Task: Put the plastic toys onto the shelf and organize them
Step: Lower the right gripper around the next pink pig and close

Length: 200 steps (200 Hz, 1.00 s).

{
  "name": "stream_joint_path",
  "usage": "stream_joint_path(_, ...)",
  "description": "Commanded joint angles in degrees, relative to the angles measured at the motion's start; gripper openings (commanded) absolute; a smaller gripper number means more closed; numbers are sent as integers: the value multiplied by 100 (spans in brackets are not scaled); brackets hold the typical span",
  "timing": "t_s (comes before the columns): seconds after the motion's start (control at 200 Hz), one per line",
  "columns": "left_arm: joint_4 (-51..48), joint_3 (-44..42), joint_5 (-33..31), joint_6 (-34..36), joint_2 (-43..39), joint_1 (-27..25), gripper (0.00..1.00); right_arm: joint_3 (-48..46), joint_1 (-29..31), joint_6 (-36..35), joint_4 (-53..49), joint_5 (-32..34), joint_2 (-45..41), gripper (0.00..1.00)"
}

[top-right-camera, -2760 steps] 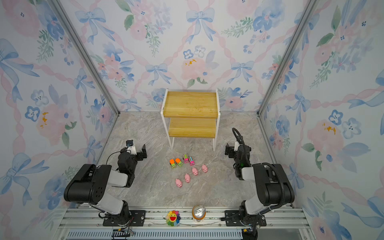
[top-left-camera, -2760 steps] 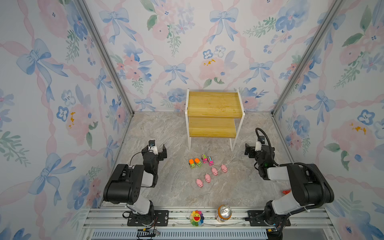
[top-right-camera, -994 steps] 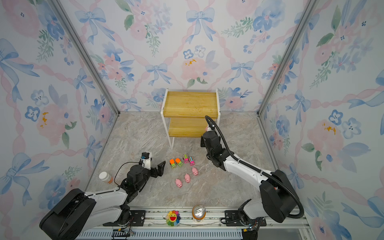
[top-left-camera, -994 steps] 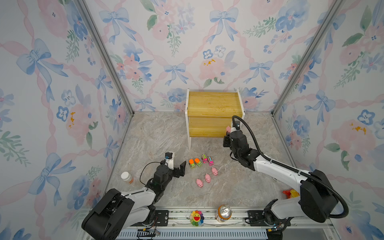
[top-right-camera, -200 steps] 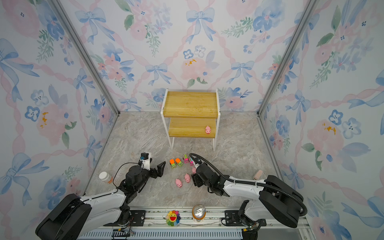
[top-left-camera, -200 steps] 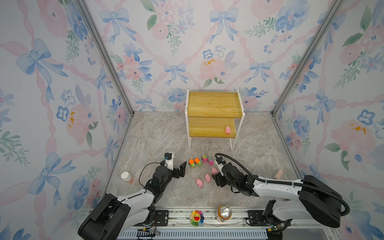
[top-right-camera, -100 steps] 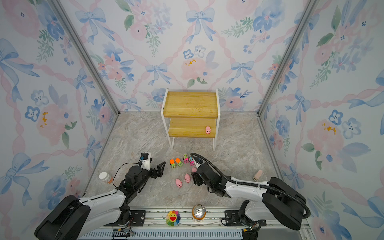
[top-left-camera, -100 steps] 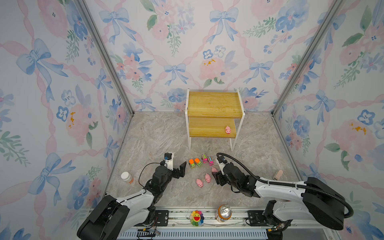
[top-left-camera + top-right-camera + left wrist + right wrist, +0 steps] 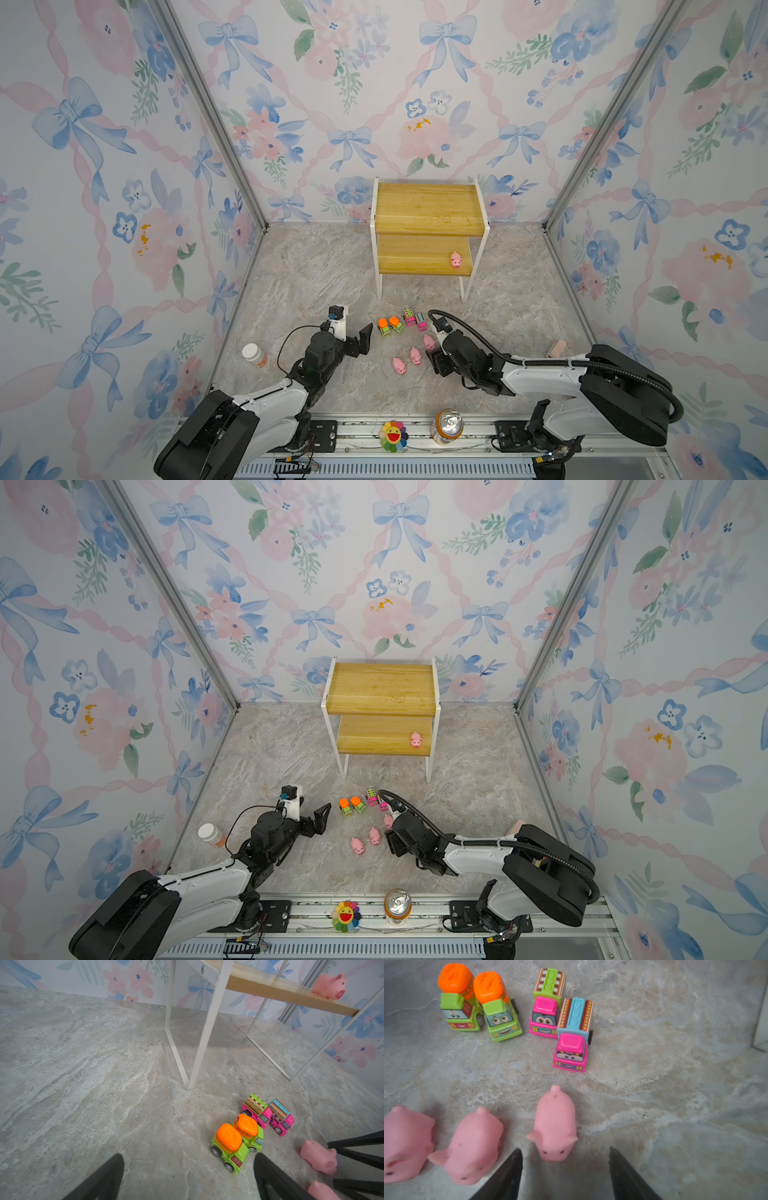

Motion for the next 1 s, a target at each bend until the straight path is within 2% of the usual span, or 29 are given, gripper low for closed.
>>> stream_joint_path(0.0, -52, -50, -36, -33, 65, -34, 98, -113, -44, 75, 452, -37, 146, 67)
stream_joint_path(0.335, -50, 1, -24, -15, 159, -36, 98, -371, -139, 84, 931, -39, 298, 62)
stream_joint_path(0.765, -49, 21, -46, -7, 240, -34, 98, -532, -161, 222, 1833, -133, 1077, 56)
stream_joint_path(0.995, -52, 23, -35, -6, 228, -38, 98, -562, -126, 251, 1830, -175, 1096, 55)
